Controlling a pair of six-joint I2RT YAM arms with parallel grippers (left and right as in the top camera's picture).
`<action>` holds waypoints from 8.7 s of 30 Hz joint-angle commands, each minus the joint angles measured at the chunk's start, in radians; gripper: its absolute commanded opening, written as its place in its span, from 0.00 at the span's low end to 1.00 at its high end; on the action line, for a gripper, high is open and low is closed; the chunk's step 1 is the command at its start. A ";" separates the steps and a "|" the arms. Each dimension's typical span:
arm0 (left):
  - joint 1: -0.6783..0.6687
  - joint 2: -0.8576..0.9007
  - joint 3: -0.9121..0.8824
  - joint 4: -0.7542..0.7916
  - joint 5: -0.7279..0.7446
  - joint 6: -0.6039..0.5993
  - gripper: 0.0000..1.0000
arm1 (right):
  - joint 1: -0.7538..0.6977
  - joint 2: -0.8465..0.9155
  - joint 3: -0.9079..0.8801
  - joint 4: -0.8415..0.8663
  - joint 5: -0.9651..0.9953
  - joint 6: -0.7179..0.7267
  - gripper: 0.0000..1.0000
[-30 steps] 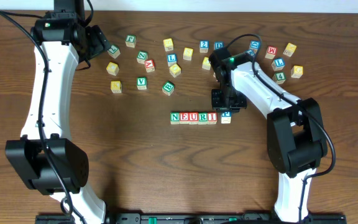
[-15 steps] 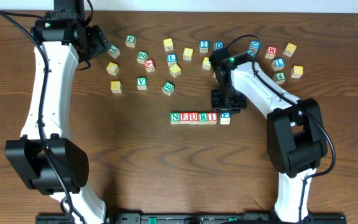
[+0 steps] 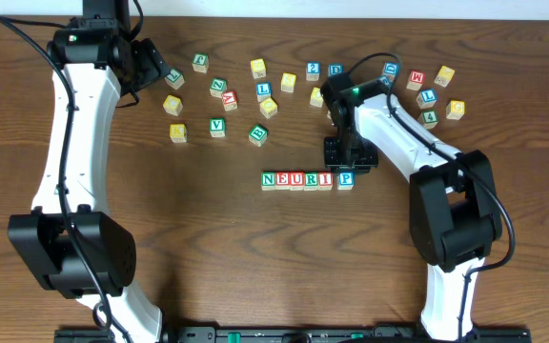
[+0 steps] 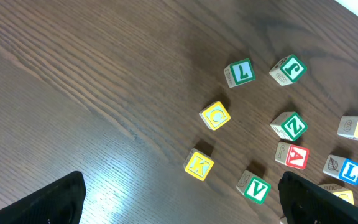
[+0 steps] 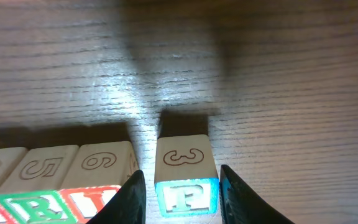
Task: Spell out NEURIPS
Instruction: 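Open the right gripper to release the P block and raise it, then push the P block left against the I block with the right gripper, then lift the right gripper and move it to the upper block cluster, then hover the right gripper over the cluster toward the yellow S block, then lower the right gripper and grasp the yellow S block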
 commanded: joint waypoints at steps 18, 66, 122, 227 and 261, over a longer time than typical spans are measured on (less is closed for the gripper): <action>0.002 0.009 -0.004 -0.003 -0.013 0.006 0.98 | -0.084 -0.010 0.154 -0.176 0.003 -0.010 0.34; 0.002 0.009 -0.004 -0.003 -0.013 0.006 0.98 | -0.058 -0.012 0.050 -0.066 -0.013 -0.034 0.30; 0.002 0.009 -0.004 -0.003 -0.013 0.006 0.98 | 0.109 0.018 0.356 0.306 -0.047 -0.084 0.54; 0.002 0.009 -0.004 0.012 -0.013 0.006 0.97 | -0.048 0.171 0.761 0.048 -0.053 -0.130 0.81; 0.002 0.009 -0.004 0.012 -0.013 0.006 0.98 | 0.080 0.544 0.866 0.313 0.197 0.133 0.54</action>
